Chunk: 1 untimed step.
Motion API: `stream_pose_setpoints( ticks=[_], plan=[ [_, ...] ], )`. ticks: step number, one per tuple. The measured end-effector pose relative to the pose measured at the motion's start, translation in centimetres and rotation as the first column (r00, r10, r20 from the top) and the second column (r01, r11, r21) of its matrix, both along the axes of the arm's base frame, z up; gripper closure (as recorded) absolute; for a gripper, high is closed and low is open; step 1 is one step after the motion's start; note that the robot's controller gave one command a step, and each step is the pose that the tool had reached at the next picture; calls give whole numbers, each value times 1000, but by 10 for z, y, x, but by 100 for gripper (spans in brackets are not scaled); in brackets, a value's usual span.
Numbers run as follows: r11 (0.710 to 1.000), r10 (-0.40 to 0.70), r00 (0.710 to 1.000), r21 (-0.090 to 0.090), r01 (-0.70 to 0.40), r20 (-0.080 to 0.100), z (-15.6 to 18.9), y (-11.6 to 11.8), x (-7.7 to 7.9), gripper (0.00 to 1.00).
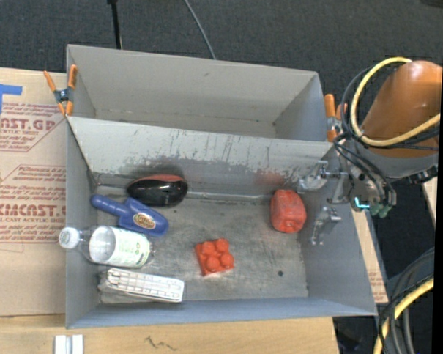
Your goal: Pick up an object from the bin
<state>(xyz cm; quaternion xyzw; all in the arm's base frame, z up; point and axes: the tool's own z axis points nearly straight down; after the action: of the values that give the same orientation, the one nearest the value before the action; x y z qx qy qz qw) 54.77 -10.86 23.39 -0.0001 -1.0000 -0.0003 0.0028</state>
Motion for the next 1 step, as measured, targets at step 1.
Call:
stream_pose_setpoints(
  ticks=[1],
  plan=[
    [1000, 1, 1000, -1, -1, 8, 4, 1, 2, 0]
  ],
)
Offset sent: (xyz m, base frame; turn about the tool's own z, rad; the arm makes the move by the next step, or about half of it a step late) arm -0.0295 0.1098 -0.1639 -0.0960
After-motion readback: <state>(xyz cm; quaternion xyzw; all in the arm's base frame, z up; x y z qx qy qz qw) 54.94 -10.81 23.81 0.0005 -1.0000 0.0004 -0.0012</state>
